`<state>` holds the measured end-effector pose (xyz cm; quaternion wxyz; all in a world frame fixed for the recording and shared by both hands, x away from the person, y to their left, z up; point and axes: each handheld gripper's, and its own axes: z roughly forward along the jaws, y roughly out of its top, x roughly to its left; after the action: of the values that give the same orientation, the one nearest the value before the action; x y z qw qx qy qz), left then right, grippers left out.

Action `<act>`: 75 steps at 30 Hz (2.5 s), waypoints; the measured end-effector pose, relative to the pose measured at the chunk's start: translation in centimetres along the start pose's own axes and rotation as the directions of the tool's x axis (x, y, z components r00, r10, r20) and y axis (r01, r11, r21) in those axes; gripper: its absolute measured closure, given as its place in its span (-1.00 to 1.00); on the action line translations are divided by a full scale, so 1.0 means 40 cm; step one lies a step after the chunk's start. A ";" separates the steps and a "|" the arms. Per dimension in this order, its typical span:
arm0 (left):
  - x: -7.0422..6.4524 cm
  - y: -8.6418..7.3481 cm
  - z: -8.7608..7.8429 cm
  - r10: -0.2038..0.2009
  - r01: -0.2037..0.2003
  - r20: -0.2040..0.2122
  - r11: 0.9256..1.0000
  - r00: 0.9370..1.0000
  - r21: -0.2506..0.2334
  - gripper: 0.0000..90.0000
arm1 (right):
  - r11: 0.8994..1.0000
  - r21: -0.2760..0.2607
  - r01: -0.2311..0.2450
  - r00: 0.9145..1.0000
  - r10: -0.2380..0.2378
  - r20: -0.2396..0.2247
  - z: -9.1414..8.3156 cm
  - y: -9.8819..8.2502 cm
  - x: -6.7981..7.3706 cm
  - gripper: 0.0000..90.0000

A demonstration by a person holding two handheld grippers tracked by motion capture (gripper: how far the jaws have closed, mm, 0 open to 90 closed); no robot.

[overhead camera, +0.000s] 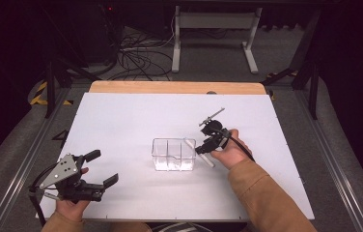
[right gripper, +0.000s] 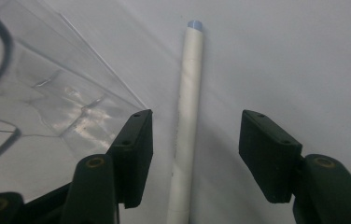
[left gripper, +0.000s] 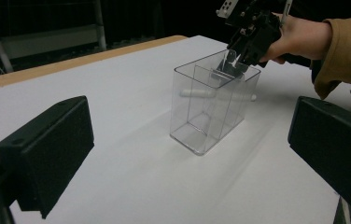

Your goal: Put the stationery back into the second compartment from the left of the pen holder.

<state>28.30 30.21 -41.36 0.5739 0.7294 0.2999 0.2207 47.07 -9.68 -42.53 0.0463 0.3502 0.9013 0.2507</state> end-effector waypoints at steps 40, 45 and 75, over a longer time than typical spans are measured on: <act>0.002 -0.003 0.005 0.000 0.000 0.005 1.000 1.000 0.008 -0.98 | 0.998 0.064 0.014 0.991 -0.022 0.131 0.052 0.005 0.047 0.75; 0.002 -0.003 0.004 -0.002 0.002 0.003 1.000 1.000 0.004 -0.98 | 0.998 0.067 0.005 0.989 -0.015 0.144 0.052 0.006 0.051 0.76; -0.001 -0.004 0.006 -0.002 0.002 0.005 1.000 1.000 0.004 -0.98 | 0.939 -0.333 0.084 0.990 -0.041 0.133 -0.139 -0.027 0.067 0.76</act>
<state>28.37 30.04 -41.56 0.5736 0.7307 0.2996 0.2175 42.96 -10.93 -37.96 0.1694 0.3231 0.8511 0.3776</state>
